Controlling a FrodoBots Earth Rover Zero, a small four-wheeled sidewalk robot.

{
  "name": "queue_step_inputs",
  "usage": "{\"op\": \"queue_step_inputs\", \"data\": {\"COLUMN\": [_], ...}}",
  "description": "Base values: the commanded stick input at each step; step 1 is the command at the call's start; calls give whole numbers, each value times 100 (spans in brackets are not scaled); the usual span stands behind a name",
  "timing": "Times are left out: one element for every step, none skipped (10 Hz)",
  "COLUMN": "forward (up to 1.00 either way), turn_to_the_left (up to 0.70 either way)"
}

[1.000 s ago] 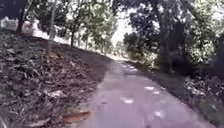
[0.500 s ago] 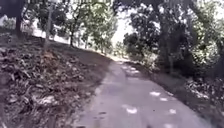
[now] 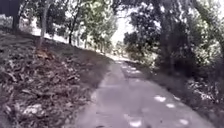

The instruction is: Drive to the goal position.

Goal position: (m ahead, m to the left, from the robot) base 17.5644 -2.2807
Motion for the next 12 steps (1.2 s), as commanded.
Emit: {"op": "queue_step_inputs", "data": {"forward": [50, 50, 50, 50, 50, 50, 50, 50, 50, 50, 50, 50], "turn_to_the_left": [0, 0, 0, 0, 0, 0, 0, 0, 0, 0, 0, 0]}}
